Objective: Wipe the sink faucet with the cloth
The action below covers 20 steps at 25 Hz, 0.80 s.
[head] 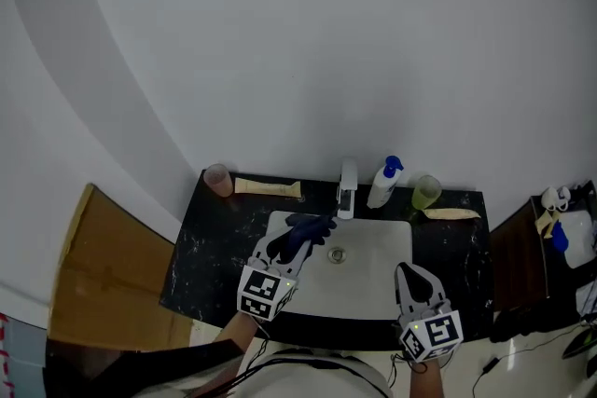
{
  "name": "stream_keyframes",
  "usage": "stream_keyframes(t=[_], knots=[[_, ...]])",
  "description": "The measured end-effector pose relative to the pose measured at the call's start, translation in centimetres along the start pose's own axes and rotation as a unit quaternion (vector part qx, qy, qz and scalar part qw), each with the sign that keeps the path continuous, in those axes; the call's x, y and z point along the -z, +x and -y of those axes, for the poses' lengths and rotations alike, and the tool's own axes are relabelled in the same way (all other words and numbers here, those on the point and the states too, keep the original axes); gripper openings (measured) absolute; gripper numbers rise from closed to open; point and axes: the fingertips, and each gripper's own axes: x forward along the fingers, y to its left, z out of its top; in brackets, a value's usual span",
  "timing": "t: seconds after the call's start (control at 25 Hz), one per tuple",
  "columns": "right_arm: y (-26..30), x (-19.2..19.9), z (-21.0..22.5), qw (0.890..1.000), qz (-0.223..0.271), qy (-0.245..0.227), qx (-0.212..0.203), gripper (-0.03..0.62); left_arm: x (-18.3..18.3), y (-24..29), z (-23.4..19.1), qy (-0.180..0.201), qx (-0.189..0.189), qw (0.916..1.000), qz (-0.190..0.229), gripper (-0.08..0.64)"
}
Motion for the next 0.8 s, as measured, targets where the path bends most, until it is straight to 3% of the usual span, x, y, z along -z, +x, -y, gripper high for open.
stream_keyframes(t=[0.32, 0.8], knots=[[-0.8, -1.0, -2.8, 0.999, 0.004, -0.021, -0.042, 0.006, -2.9, -5.1, 1.4, 0.004, -0.035, 0.9986, 0.040, 0.110], [-2.4, -1.4, -2.9, 0.999, -0.003, -0.031, -0.041, 0.006, -4.4, -6.5, 2.6, 0.005, -0.037, 0.9976, 0.058, 0.110]])
